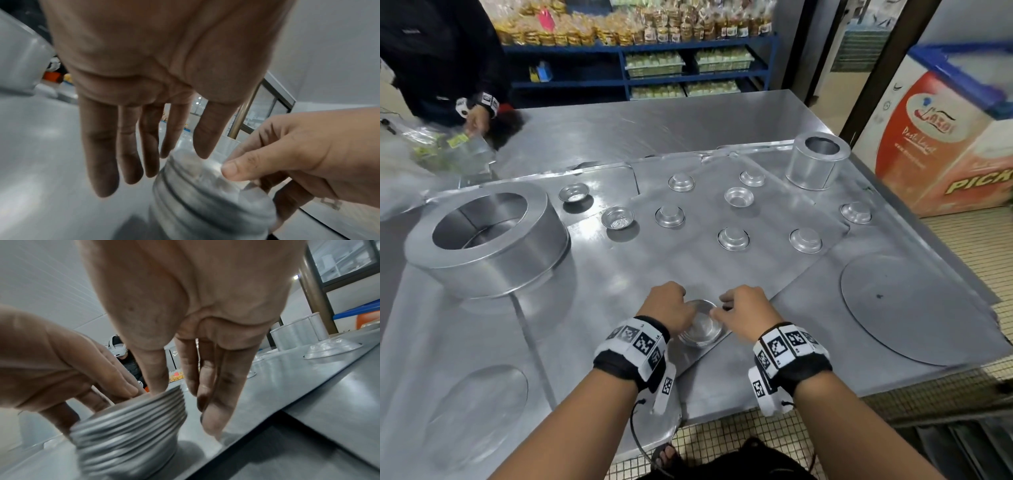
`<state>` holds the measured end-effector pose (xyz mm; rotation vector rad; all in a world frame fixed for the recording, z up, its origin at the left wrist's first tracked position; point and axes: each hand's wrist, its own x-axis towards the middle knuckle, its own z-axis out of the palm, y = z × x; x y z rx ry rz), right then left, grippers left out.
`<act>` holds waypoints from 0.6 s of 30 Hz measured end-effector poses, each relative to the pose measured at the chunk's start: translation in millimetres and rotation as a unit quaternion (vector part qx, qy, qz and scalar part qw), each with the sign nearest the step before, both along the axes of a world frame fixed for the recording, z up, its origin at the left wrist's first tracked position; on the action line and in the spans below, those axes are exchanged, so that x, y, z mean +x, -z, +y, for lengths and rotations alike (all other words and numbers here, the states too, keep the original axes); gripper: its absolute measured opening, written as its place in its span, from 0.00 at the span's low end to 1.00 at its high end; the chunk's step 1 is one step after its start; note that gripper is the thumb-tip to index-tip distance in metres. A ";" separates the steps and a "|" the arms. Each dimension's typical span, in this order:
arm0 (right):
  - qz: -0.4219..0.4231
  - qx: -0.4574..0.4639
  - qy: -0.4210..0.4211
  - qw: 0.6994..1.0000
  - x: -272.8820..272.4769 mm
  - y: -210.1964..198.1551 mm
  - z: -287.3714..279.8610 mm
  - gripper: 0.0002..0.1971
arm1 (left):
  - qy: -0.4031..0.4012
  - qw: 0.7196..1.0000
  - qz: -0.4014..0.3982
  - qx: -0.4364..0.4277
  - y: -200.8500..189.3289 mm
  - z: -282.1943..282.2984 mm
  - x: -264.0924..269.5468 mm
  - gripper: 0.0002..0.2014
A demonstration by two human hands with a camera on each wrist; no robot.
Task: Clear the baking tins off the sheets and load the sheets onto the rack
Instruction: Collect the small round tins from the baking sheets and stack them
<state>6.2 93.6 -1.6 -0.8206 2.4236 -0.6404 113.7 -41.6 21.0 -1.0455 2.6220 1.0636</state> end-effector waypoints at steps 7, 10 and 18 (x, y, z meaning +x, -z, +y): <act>0.045 0.027 0.022 0.998 -60.7 -23.6 27.8 0.23 | 0.070 0.996 0.000 -0.053 -38.4 12.3 -77.0 0.08; 0.069 0.057 0.026 0.996 -99.2 -27.9 39.5 0.24 | 0.070 0.996 -0.002 -0.060 -46.0 19.6 -117.9 0.09; 0.152 0.120 0.043 0.980 -197.5 -25.7 54.1 0.21 | 0.068 0.985 -0.075 -0.142 -15.9 23.6 -219.5 0.17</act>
